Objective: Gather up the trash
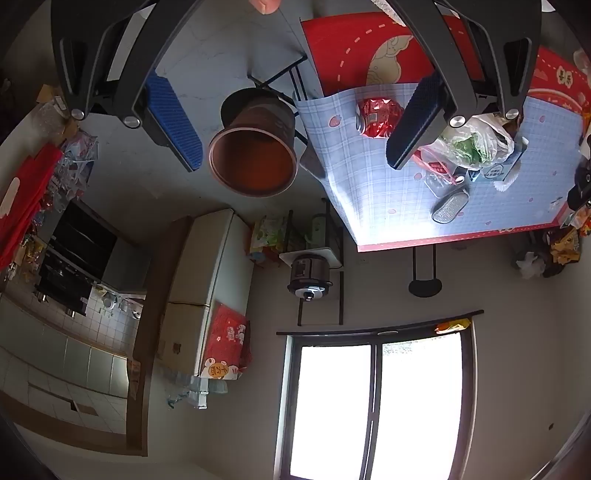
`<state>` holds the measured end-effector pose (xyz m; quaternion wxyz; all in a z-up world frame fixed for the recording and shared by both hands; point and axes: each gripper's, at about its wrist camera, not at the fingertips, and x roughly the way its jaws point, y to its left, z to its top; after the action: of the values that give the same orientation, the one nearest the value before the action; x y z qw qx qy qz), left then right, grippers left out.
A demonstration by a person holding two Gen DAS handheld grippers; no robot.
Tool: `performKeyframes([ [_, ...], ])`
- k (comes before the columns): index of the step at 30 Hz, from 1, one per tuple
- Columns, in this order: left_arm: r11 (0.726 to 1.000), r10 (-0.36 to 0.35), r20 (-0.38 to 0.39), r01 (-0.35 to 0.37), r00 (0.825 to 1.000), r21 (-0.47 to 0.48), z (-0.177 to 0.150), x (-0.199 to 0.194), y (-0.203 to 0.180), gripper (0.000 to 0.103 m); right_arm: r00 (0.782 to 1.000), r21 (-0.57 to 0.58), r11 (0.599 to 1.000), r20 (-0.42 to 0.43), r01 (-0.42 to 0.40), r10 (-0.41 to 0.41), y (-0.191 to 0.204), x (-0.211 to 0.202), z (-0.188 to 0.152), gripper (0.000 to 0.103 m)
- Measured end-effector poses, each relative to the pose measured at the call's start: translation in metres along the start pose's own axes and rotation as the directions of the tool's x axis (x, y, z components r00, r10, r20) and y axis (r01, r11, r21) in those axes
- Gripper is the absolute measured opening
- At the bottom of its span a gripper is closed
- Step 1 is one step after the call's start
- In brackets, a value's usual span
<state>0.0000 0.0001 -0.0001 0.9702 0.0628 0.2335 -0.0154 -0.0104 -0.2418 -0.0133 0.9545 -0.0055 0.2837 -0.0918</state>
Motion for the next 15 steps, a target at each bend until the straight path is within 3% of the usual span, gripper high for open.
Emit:
performKeyframes([
  [15, 1.0, 0.0, -0.012, 0.0, 1.0, -0.001, 0.0023, 0.001, -0.0003, 0.098, 1.0, 0.004, 1.0, 0.003, 0.011, -0.011, -0.0015, 0.0022, -0.002, 0.098],
])
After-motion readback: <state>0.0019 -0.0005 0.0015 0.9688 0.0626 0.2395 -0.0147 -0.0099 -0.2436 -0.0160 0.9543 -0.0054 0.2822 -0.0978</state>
